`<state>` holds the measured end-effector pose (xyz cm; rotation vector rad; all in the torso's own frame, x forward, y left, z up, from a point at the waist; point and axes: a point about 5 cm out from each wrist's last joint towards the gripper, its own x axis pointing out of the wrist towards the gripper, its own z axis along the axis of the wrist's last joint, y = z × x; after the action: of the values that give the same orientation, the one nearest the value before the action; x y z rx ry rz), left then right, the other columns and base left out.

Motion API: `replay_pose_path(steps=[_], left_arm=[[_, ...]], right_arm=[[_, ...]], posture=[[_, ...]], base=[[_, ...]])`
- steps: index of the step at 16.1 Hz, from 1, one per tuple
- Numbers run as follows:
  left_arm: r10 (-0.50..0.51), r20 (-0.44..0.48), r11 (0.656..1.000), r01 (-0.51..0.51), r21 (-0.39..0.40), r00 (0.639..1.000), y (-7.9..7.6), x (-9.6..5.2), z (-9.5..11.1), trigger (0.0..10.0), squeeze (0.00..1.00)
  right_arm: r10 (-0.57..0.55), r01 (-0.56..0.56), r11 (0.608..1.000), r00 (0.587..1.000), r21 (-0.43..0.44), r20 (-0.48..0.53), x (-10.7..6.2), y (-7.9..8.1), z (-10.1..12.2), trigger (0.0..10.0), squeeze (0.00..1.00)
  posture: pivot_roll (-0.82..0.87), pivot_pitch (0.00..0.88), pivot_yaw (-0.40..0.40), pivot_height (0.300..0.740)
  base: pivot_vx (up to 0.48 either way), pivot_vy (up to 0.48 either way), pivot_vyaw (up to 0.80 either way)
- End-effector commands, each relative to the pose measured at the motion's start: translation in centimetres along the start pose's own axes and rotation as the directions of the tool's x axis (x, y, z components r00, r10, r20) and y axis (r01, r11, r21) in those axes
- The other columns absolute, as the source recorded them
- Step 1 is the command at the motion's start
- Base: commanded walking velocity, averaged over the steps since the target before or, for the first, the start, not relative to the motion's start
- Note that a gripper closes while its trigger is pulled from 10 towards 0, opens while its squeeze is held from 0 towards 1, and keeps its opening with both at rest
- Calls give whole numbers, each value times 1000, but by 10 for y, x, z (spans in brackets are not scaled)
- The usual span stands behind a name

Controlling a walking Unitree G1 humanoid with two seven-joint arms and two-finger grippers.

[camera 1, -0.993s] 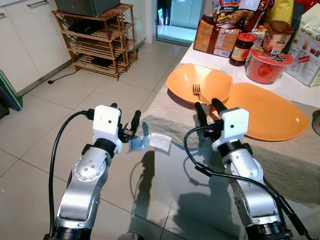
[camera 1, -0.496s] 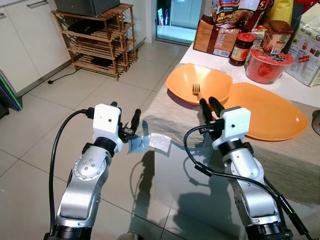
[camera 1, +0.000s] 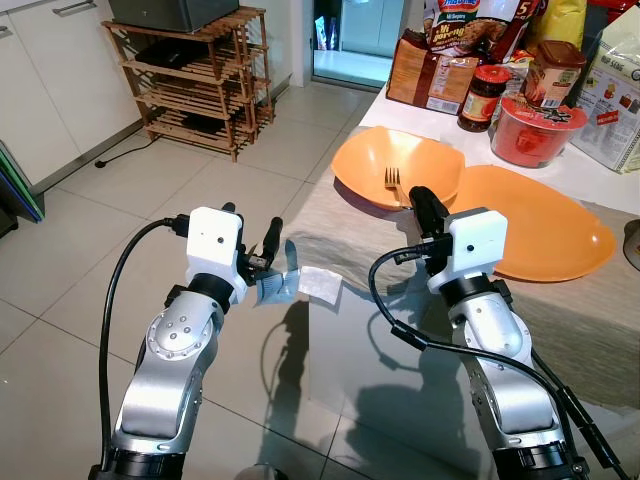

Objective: Setting the table

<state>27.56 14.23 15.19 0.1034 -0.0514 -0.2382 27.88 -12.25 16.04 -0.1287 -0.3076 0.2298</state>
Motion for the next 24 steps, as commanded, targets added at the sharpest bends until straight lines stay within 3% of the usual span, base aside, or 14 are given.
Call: replay_pose_path(steps=[1,2,17,18,19,24], left_arm=[[7,2,1000,-7,7,1000,1,3,2,10000,0],[6,2,1000,-6,8,1000,0,3,2,10000,0],[-11,-1,1000,11,15,1000,-2,5,-1,10000,0],[-11,0,1000,11,15,1000,-2,5,-1,10000,0],[-10,1,1000,10,17,1000,-2,5,-1,10000,0],[-7,5,1000,7,17,1000,-2,5,-1,10000,0]], right_arm=[[-22,22,1000,1000,-15,3,3,-4,4,10000,0],[-32,32,999,999,-16,-10,4,-6,2,10000,1000],[-61,58,997,997,-59,-52,-4,-10,-12,10000,1000],[-67,63,996,996,-61,-51,-4,-10,-11,10000,851],[-74,71,995,996,-68,-52,-3,-11,-11,10000,0],[-63,61,998,995,-26,-76,-7,-7,-15,10000,0]], posture=[[46,14,21,740],[47,12,20,740],[44,0,21,740],[45,0,19,740],[45,0,19,740],[43,0,18,740]], base=[[0,0,0],[0,0,0],[0,0,0],[0,0,0],[0,0,0],[0,0,0]])
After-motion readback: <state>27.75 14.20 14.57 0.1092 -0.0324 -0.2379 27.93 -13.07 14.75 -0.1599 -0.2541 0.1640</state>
